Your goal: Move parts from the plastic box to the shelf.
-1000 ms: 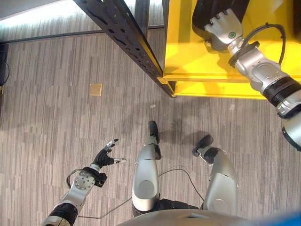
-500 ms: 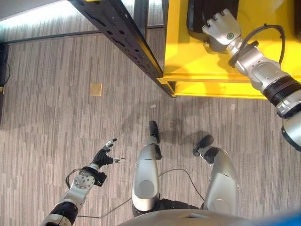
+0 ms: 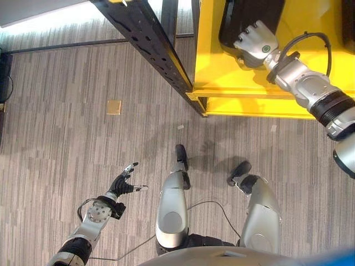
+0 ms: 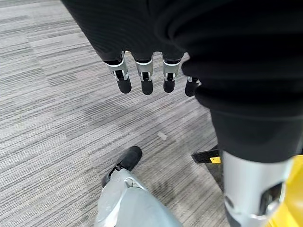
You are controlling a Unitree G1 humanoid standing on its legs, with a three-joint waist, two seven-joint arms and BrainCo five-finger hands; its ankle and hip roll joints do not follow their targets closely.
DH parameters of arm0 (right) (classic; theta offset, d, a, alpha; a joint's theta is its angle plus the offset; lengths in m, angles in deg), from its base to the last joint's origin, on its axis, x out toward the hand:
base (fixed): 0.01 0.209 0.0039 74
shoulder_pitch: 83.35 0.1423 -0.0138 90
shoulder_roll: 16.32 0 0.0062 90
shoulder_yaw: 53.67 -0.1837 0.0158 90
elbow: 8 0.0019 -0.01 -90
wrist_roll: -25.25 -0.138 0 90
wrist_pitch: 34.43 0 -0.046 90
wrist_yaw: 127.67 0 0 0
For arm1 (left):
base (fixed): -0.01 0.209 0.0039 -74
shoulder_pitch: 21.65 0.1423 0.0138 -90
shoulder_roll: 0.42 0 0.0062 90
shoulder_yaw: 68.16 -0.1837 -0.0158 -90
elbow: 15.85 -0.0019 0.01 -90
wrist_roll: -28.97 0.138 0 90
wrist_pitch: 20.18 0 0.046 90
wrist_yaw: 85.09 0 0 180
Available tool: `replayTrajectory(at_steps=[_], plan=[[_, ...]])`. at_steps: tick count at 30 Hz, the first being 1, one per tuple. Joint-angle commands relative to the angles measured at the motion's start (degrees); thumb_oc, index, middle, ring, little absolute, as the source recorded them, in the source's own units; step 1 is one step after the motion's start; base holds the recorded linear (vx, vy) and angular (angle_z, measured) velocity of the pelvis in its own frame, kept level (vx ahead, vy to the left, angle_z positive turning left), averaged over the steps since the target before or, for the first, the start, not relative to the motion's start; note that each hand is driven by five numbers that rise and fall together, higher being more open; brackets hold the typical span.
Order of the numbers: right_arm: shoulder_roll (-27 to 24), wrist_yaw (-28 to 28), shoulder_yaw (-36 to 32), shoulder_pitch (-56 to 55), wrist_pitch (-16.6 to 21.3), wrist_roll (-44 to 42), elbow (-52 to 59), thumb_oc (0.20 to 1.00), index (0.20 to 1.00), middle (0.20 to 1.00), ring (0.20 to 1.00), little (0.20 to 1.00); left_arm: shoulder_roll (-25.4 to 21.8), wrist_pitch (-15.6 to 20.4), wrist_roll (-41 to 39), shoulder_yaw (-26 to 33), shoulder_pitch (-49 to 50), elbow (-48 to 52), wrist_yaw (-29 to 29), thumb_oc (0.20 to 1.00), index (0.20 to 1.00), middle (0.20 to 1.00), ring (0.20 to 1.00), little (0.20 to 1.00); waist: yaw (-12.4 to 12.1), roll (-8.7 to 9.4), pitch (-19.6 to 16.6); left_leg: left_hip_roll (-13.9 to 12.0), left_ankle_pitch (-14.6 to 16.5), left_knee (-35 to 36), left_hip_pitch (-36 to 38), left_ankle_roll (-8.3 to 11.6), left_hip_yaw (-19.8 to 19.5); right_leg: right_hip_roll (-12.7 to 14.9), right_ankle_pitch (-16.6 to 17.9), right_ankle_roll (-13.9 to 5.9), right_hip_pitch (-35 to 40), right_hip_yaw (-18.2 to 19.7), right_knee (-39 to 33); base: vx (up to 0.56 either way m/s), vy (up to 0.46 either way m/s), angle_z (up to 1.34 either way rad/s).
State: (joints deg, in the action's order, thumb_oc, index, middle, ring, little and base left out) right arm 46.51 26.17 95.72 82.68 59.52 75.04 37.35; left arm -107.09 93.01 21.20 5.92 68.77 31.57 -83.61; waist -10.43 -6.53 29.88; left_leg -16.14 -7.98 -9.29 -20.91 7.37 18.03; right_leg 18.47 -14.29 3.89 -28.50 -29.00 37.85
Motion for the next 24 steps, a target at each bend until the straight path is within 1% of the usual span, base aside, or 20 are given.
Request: replayTrajectory(at_steps=[1,5,12,14,16,19,24], plan=[[0.0,-1.0,0.6,2.1,1.2,2.3,-3.4,0.2,0.2,0.2,0.2,0.2,-1.7,1.6,-1.1,-2.9,0.0,-1.4,-0.4,1.0,1.0,1.0,1.0,1.0,-1.4,1.04,-0.1,-5.4,3.6,-2.9,0.3,2.43,1.2,2.3,0.6,-9.7,-1.4,4.9,0.7,0.0,0.0,0.0],[0.4,-0.6,0.7,2.3,2.1,3.4,-3.6,0.2,0.2,0.2,0.2,0.2,-1.7,1.1,-0.8,-2.7,-0.1,-1.7,-0.4,1.0,1.0,1.0,1.0,1.0,-1.4,1.13,-0.1,-5.4,3.6,-2.7,0.6,2.47,1.2,2.2,0.8,-9.76,-1.1,4.9,0.4,0.0,0.0,0.0],[-0.2,-0.2,1.6,2.0,1.8,5.6,-2.9,0.2,0.2,0.2,0.2,0.2,-1.4,2.6,-0.4,-2.2,0.3,-3.3,0.0,1.0,1.0,1.0,1.0,1.0,-1.4,1.32,-0.1,-5.6,3.5,-2.8,0.9,2.46,1.3,2.3,0.6,-9.72,-0.9,5.0,0.9,0.0,0.0,0.0],[-0.4,-0.6,1.6,1.8,2.0,7.0,-3.0,0.2,0.2,0.2,0.2,0.2,-1.5,3.0,-0.2,-2.0,0.5,-3.6,0.3,1.0,1.0,1.0,1.0,1.0,-1.4,1.41,-0.1,-5.6,3.4,-2.8,1.0,2.51,1.3,2.4,0.6,-9.78,-0.8,5.0,0.9,0.0,0.0,0.0],[-0.8,-2.3,1.8,1.9,3.1,8.8,-3.3,0.2,0.2,0.2,0.2,0.2,-1.5,2.9,0.1,-2.1,0.6,-3.5,0.4,1.0,1.0,1.0,1.0,1.0,-1.5,1.49,-0.1,-5.7,3.5,-2.9,1.1,2.51,1.2,2.4,0.7,-9.82,-0.6,4.9,0.9,0.0,0.0,0.0],[-0.7,-3.2,1.9,2.0,3.9,11.2,-3.3,0.2,0.2,0.2,0.2,0.2,-1.6,2.9,-0.1,-2.3,0.6,-3.6,0.3,1.0,1.0,1.0,1.0,1.0,-1.5,1.5,-0.1,-5.7,3.5,-3.1,1.1,2.54,1.2,2.5,0.7,-9.82,-0.5,4.8,1.0,0.0,0.0,0.0],[-0.8,-2.3,2.4,2.5,2.8,11.0,-2.3,0.2,0.2,0.2,0.2,0.2,-1.7,2.9,0.2,-2.2,0.5,-3.6,0.6,1.0,1.0,1.0,1.0,1.0,-1.6,1.61,-0.1,-5.7,3.4,-3.1,0.9,2.56,1.1,2.5,0.7,-9.77,-0.8,4.8,1.2,0.0,0.0,0.0]])
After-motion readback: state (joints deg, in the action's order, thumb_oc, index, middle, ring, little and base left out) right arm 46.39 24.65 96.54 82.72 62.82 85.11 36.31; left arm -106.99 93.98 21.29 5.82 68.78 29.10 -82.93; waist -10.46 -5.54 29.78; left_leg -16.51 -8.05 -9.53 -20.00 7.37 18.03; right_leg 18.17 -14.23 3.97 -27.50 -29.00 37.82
